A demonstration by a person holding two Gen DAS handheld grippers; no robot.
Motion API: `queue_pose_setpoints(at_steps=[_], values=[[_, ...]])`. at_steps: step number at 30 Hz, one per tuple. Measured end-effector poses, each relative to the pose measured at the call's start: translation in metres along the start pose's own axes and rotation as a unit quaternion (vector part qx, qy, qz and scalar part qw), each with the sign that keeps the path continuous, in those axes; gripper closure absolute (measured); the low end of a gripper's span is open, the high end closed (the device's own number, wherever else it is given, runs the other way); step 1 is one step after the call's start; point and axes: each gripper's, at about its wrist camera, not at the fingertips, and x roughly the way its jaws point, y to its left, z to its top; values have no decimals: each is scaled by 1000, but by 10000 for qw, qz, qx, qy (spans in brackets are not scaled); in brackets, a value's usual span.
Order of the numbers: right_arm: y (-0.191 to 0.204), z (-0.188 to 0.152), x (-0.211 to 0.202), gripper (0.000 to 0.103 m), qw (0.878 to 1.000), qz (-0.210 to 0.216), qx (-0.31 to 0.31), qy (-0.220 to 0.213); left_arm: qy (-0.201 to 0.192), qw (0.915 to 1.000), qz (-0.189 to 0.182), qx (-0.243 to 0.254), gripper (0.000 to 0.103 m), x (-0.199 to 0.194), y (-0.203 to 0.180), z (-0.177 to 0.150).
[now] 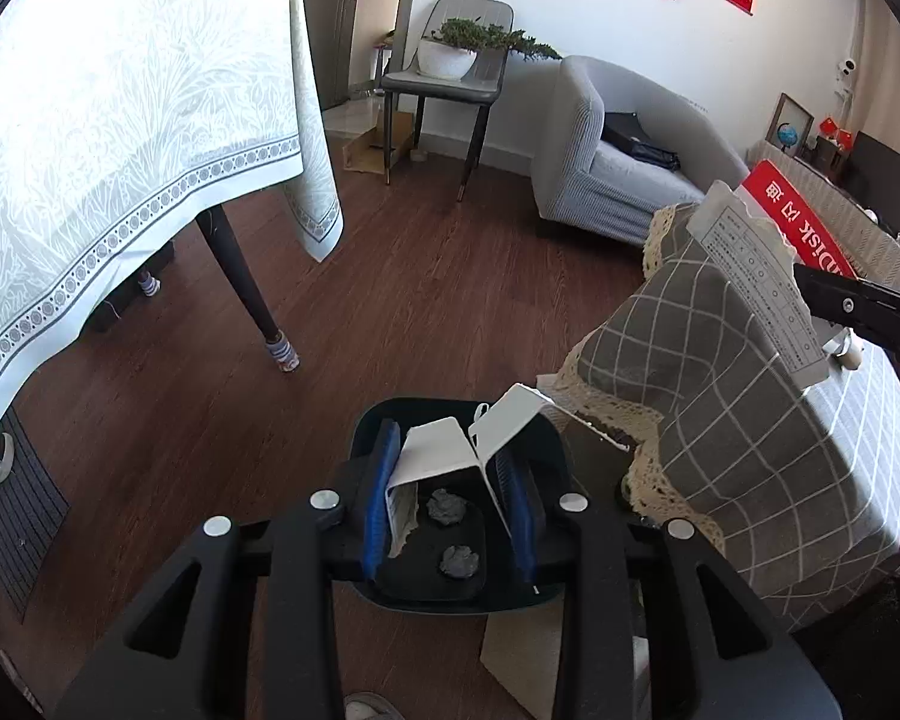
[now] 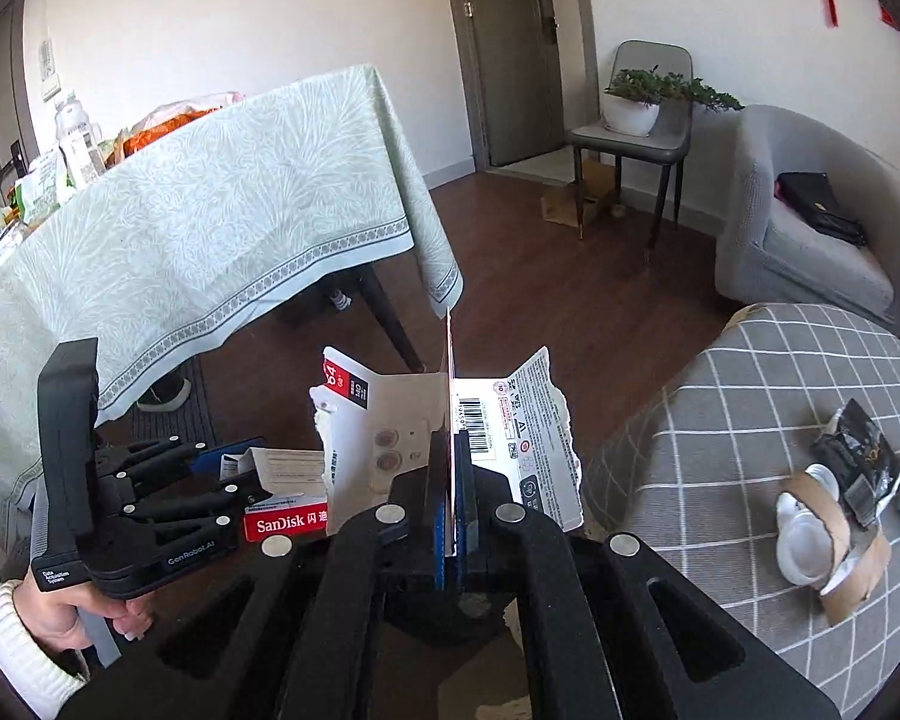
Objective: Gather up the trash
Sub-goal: 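Carry both cardboard pieces over the bin and open the left tool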
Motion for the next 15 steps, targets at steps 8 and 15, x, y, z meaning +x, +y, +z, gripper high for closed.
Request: queue_pose_setpoints(at_steps=[8,15], values=[[20,-4,47,101,9984,-24,-10,565,699,9975,-9,-101,68,52,24,-16],[20,-11,81,101,9951,-93,148,971,1053,9938,-131,-333,45,78,40,-25]])
